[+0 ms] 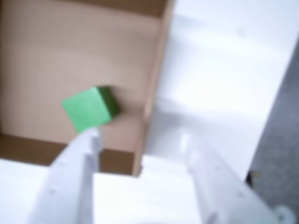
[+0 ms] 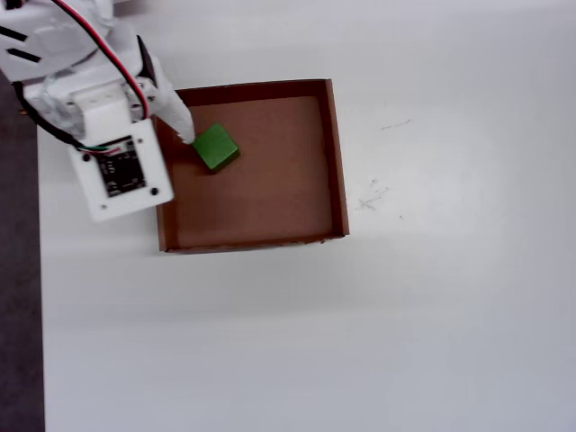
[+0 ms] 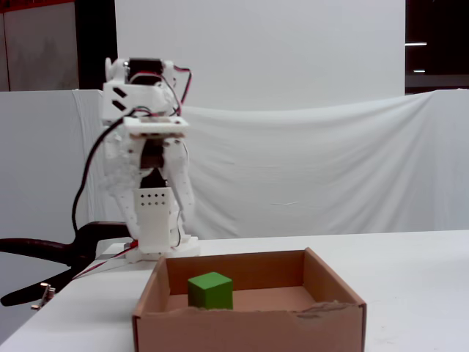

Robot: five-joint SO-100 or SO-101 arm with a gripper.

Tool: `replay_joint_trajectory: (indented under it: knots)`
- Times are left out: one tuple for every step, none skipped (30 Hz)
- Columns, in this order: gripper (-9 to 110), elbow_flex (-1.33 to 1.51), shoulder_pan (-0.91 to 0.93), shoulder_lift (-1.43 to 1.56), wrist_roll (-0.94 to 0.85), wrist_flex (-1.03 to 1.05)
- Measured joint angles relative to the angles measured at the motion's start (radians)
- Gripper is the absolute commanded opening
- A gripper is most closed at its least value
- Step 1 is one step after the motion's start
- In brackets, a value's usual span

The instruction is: Grasp a green cube and put it in a box.

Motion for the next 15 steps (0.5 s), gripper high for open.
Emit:
replay_joint_trajectory:
  knots:
    - [23,0.008,0.032,0.032,0.005,0.032]
    - [23,0.023,0.066,0.063,0.006,0.055]
    - [23,0.049,0.098,0.095,0.009,0.074]
    - [23,0.083,0.126,0.129,0.017,0.089]
    - [23,0.117,0.147,0.167,0.029,0.098]
    - [23,0.155,0.167,0.202,0.046,0.107]
    - [23,0.195,0.181,0.249,0.057,0.120]
    - [23,0.225,0.190,0.285,0.063,0.132]
    - [23,0.258,0.204,0.328,0.072,0.147]
    - [23,0.288,0.219,0.371,0.078,0.167]
    - [23,0.318,0.235,0.419,0.081,0.189]
    - [23,0.345,0.249,0.468,0.083,0.210]
    - [23,0.371,0.256,0.514,0.084,0.236]
    - [23,0.396,0.258,0.565,0.084,0.256]
    - [23,0.416,0.265,0.612,0.084,0.275]
